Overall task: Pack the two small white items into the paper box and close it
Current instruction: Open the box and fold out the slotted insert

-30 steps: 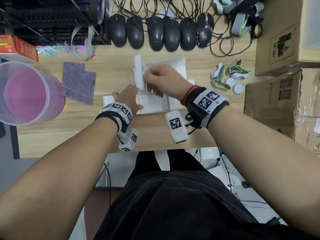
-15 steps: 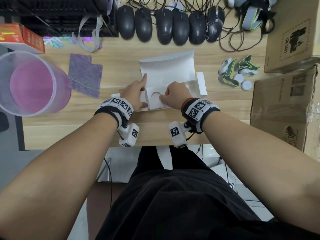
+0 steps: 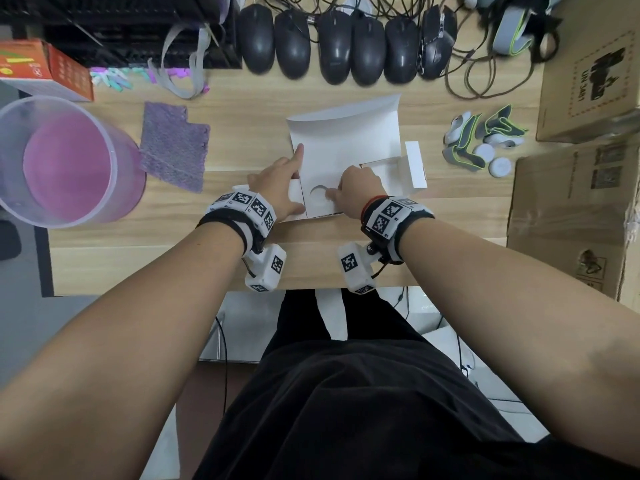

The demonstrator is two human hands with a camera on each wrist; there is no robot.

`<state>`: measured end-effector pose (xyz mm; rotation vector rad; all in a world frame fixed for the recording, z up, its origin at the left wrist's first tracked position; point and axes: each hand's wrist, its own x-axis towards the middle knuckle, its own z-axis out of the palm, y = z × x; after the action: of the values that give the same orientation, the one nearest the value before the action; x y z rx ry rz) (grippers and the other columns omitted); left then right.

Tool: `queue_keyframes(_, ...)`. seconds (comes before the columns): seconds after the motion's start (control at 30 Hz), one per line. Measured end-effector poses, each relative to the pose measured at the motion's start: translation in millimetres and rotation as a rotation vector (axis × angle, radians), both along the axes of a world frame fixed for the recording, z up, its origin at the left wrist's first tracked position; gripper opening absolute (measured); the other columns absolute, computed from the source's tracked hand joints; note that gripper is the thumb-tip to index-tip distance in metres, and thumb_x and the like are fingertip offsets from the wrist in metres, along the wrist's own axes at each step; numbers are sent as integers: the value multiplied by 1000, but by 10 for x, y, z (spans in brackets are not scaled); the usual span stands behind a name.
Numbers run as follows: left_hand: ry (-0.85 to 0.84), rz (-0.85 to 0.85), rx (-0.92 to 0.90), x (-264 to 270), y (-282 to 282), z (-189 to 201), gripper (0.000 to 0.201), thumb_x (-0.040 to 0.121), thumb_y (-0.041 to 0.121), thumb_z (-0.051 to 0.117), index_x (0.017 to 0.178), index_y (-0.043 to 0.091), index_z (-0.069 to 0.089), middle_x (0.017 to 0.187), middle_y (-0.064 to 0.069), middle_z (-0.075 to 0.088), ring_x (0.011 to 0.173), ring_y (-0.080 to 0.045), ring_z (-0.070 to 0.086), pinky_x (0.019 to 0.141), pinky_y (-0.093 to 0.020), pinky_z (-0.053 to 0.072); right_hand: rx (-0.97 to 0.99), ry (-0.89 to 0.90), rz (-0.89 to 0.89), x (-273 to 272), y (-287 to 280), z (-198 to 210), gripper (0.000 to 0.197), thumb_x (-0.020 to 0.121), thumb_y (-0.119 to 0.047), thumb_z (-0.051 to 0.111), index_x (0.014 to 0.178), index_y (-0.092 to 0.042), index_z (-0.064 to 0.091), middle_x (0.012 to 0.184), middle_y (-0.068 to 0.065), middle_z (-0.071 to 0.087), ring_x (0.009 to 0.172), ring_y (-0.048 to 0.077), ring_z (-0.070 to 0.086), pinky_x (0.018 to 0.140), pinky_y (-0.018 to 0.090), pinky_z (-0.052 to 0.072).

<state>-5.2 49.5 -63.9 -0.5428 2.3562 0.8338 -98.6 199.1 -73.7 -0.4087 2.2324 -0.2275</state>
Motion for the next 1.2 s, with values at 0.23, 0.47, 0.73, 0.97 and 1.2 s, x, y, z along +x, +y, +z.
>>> queue_keyframes(0.23, 90, 128, -144, -50, 171, -21, 73, 95, 25, 62, 156, 30, 22, 113, 0, 57, 107, -22, 55, 94, -38, 29, 20, -42, 2, -23, -26, 28, 36, 92, -34, 62, 68, -13, 45, 76, 6, 54, 74, 28, 57, 53, 27, 39)
queue_keyframes(0.47, 134, 124, -179, -103, 190, -41, 77, 91, 13, 68, 153, 34, 29, 114, -1, 65, 107, -25, 58, 93, -39, 28, -193, 298, 116, -81, 118, 84, 38, 80, -29, 77, 104, -13, 51, 101, 6, 54, 84, 27, 53, 68, 38, 49)
queue_keyframes(0.73, 142, 117, -186, -101, 184, -93, 79, 87, 8, 71, 153, 30, 32, 109, -1, 62, 104, -24, 56, 87, -37, 26, -200, 323, 284, -167, 167, 73, 30, 80, -36, 76, 103, -24, 63, 122, -1, 45, 113, 23, 42, 91, 40, 37)
queue_keyframes(0.97, 169, 167, -141, -84, 157, -111, 41, 86, 17, 75, 123, 32, 68, 116, 2, 67, 114, -23, 58, 86, -37, 23, -200, 307, 282, -135, 171, 27, 45, 82, -30, 74, 123, -24, 58, 128, -2, 49, 119, 23, 43, 94, 41, 35)
queue_keyframes(1.2, 156, 178, -126, -87, 165, -70, 36, 77, 20, 83, 109, 27, 69, 107, 5, 68, 105, -17, 61, 86, -36, 24, -192, 239, 269, -201, 91, 6, 39, 77, -33, 80, 110, -19, 63, 130, 0, 43, 121, 21, 43, 104, 45, 31)
